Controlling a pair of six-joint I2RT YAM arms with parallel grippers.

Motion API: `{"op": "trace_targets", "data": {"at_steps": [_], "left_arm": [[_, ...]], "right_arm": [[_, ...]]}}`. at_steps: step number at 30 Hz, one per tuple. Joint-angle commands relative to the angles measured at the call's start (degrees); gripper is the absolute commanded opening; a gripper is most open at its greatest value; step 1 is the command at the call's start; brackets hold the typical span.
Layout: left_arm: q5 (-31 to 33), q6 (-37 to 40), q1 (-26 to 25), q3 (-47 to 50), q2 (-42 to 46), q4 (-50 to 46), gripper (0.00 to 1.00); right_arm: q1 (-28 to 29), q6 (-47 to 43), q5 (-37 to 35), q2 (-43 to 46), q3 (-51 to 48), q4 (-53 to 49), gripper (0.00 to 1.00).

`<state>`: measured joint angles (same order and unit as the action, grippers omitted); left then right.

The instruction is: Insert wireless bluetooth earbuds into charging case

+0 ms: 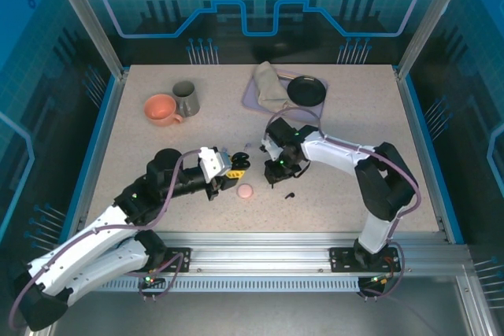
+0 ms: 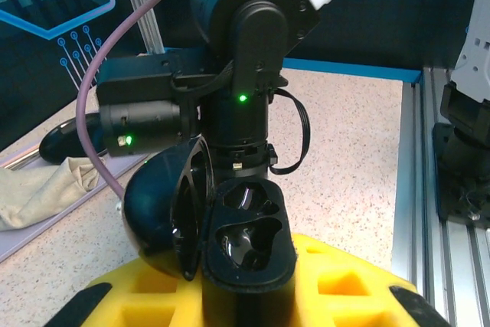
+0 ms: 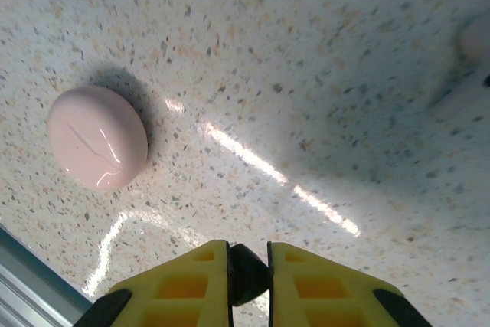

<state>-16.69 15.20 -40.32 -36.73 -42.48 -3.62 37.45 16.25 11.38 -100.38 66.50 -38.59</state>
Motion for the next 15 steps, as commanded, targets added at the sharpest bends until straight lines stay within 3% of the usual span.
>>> {"op": "trace_targets", "data": {"at_steps": [1, 15], "left_arm": [[0.65, -4.12, -0.32, 1.38, -0.66, 3.81, 0.0], [3.45, -8.08, -0.27, 3.24, -3.51, 6.61, 0.0]], "right_arm": [[-2.13, -2.66, 3.21, 4.35, -2.9, 5.81, 0.18], [-4.97, -4.17, 6.91, 5.54, -4.53, 7.84, 0.18]]}}
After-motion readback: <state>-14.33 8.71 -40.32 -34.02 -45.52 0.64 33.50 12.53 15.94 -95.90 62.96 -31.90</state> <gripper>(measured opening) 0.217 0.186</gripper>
